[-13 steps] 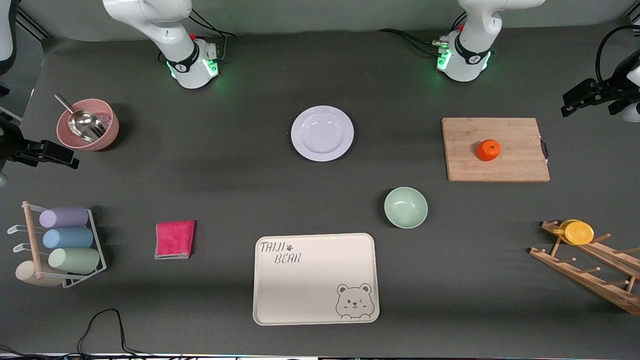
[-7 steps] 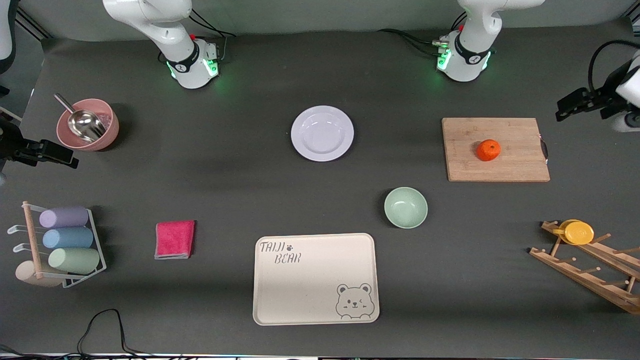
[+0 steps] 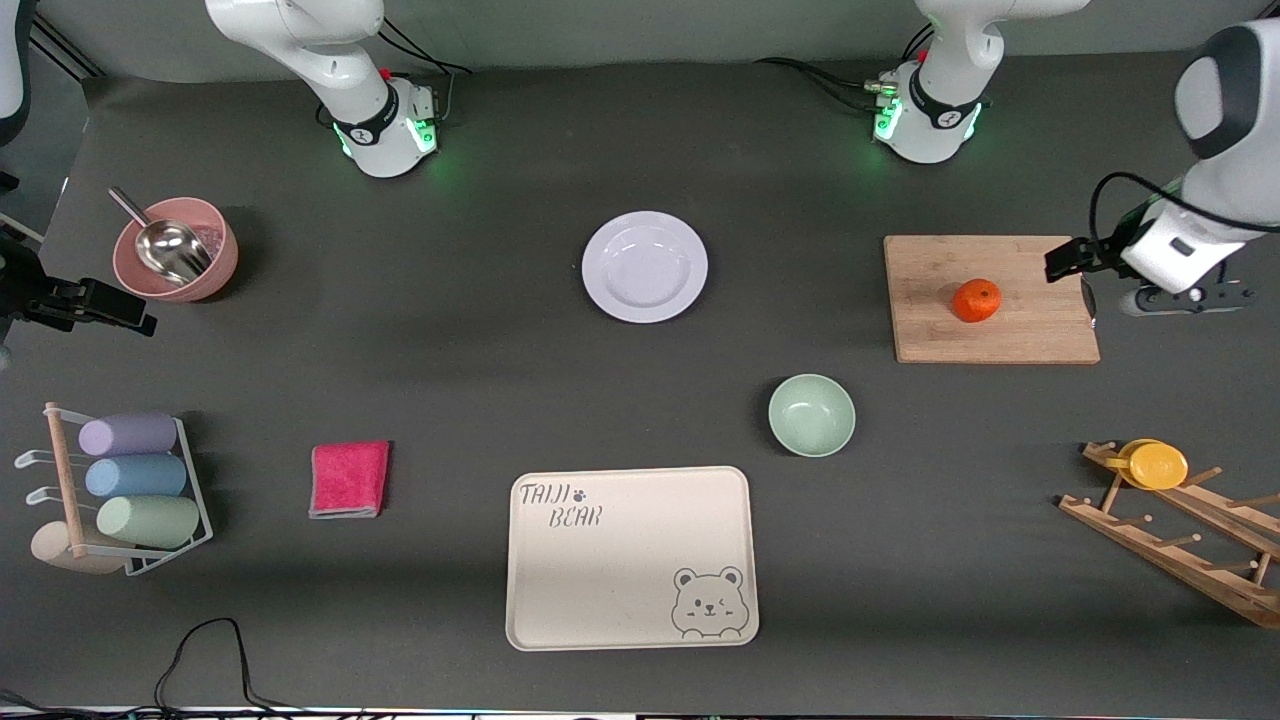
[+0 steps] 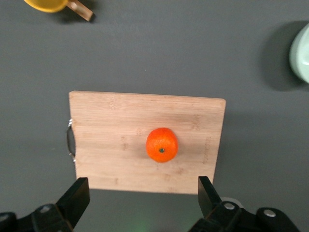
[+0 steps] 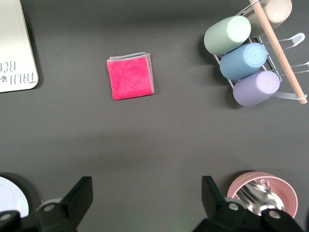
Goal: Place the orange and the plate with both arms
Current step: 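Move the left gripper down over the orange on the cutting board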
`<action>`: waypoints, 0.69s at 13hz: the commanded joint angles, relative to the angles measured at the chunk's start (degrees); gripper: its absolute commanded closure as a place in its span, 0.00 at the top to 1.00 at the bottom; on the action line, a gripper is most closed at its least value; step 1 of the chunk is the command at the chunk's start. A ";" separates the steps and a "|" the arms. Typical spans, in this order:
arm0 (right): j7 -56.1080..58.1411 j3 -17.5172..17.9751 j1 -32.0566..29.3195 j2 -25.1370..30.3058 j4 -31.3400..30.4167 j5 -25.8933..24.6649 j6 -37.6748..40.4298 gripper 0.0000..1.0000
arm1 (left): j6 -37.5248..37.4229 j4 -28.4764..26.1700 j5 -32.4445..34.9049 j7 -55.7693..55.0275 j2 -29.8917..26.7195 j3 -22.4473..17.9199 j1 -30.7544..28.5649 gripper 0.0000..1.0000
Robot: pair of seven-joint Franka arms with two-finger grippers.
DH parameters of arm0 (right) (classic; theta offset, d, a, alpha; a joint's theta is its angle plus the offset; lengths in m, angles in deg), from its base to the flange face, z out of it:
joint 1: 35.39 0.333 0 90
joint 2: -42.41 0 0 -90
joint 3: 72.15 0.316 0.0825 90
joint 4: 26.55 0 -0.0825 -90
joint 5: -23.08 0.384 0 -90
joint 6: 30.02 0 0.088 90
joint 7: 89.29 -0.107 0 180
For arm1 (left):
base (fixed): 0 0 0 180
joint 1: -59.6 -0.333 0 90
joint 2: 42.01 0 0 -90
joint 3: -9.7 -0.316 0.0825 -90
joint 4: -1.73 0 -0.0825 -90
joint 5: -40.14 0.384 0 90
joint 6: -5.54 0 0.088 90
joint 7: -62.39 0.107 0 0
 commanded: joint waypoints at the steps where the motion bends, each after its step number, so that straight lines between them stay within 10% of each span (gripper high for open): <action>1: -1.82 -0.08 0.33 1.19 -0.75 -0.59 1.44 1.00 | 7.91 -9.29 0.18 0.05 -3.66 0.08 -0.29 1.00; 9: -1.82 -0.08 0.33 1.19 -0.75 -0.59 1.44 1.00 | 28.84 -22.75 -1.23 -0.74 0.81 0.35 -0.12 1.00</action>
